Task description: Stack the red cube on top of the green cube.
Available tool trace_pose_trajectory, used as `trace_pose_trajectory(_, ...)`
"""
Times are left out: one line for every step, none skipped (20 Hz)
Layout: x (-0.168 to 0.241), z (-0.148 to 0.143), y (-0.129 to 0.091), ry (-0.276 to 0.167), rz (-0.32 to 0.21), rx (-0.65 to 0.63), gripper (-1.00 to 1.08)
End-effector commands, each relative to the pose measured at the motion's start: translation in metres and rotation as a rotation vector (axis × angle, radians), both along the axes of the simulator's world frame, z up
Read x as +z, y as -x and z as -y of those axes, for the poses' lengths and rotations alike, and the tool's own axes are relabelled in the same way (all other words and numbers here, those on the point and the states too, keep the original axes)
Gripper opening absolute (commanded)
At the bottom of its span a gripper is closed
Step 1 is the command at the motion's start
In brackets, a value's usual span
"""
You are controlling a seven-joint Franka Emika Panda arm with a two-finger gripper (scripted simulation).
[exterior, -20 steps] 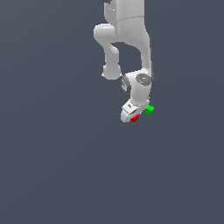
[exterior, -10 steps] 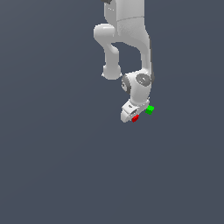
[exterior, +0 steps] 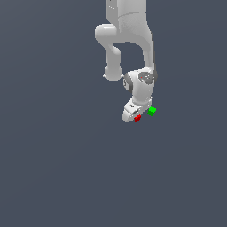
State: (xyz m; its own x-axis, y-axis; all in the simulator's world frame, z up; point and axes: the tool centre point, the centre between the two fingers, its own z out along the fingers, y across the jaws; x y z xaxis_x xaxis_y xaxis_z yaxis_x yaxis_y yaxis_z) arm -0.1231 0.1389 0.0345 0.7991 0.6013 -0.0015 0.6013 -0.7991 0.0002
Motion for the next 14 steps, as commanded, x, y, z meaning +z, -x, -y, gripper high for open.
trace_pose_trajectory(0.011,0.0,0.0,0.0,0.001,0.0,-1.0)
trace_pose_trajectory(0.016,0.0,0.0,0.0,0.001,0.0,-1.0)
trace_pose_trajectory(0.022,0.0,0.0,0.0,0.001,0.0,-1.0)
trace_pose_trajectory(0.028,0.0,0.0,0.0,0.001,0.001,-1.0)
trace_pose_trajectory(0.035,0.0,0.0,0.0,0.001,0.001,-1.0)
trace_pose_trajectory(0.042,0.0,0.0,0.0,0.001,0.001,-1.0)
trace_pose_trajectory(0.049,0.0,0.0,0.0,0.001,0.001,-1.0)
trace_pose_trajectory(0.054,0.0,0.0,0.0,0.001,0.001,-1.0)
trace_pose_trajectory(0.06,-0.001,0.0,-0.001,0.001,0.001,-1.0)
trace_pose_trajectory(0.065,-0.001,0.0,-0.001,0.001,0.001,-1.0)
trace_pose_trajectory(0.069,-0.001,0.0,-0.001,0.001,0.001,-1.0)
trace_pose_trajectory(0.073,-0.001,0.0,-0.001,0.001,0.001,-1.0)
trace_pose_trajectory(0.076,-0.001,0.0,-0.001,0.001,0.001,-1.0)
trace_pose_trajectory(0.079,-0.001,0.0,-0.001,0.001,0.001,-1.0)
